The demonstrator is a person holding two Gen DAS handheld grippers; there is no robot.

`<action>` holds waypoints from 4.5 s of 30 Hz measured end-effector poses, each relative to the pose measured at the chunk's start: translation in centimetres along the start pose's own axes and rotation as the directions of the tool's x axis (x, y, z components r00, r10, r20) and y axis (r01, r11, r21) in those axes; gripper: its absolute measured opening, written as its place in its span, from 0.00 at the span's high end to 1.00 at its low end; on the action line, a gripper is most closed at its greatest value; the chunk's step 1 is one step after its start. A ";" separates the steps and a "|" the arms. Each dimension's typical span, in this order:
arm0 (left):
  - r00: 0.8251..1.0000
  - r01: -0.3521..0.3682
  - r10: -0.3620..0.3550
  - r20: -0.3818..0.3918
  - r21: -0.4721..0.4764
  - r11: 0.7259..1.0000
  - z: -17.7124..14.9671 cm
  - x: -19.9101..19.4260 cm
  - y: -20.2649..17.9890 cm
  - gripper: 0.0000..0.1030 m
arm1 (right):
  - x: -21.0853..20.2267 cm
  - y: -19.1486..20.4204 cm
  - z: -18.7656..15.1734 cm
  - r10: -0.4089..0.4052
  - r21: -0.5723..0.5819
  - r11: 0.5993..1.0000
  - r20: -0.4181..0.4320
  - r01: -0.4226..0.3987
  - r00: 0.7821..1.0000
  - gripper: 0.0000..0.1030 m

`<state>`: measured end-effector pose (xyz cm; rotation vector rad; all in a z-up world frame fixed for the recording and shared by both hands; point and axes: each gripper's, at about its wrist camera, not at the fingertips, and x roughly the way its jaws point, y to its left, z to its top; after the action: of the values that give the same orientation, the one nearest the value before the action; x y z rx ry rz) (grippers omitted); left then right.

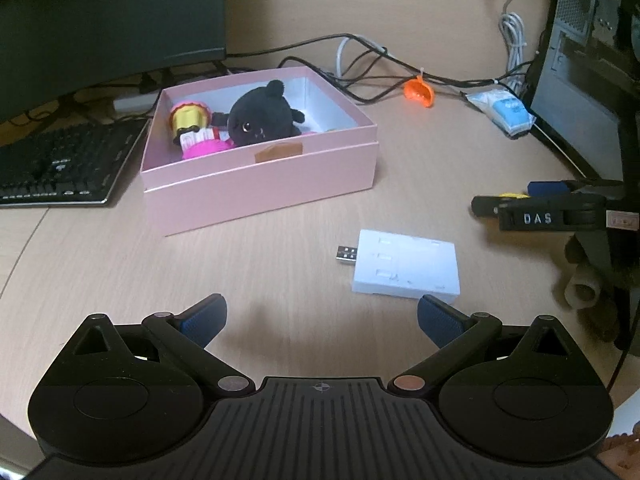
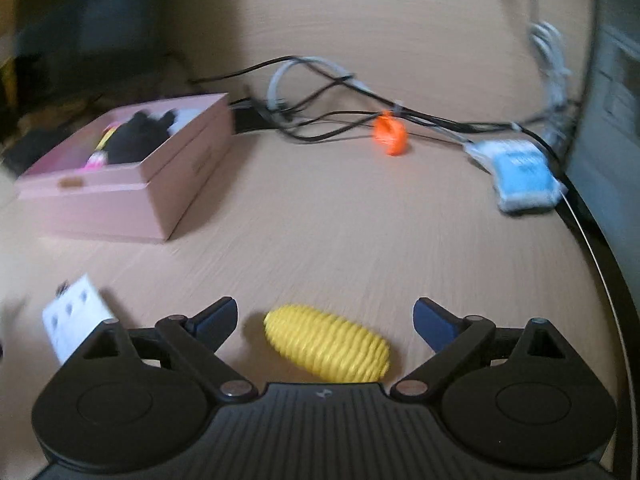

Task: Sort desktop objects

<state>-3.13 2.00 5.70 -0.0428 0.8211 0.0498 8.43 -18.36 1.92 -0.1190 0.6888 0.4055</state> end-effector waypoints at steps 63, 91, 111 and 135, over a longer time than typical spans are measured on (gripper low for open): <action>0.997 -0.071 0.068 0.024 0.128 0.989 1.3 5.1 -1.6 0.00 | -6.0 3.1 -4.7 0.063 -0.059 0.996 -0.005 -0.063 0.998 0.71; 0.998 0.036 -0.040 0.041 0.096 0.995 3.3 6.2 -4.9 0.00 | -3.3 2.5 -0.8 0.061 -0.081 0.995 0.030 -0.059 0.998 0.70; 0.999 0.043 -0.043 -0.001 0.019 0.999 3.6 8.8 -6.0 0.07 | -6.6 0.9 -3.5 0.010 -0.019 1.000 0.019 -0.009 1.000 0.70; 0.978 -0.017 0.006 0.208 0.050 0.999 2.1 -4.9 -0.6 0.07 | -12.9 6.4 3.6 0.329 -0.266 0.920 0.132 -0.287 0.935 0.71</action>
<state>-4.90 1.37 10.75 0.0162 0.6133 0.0431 -1.03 -15.78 13.09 -0.2054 0.4817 0.7970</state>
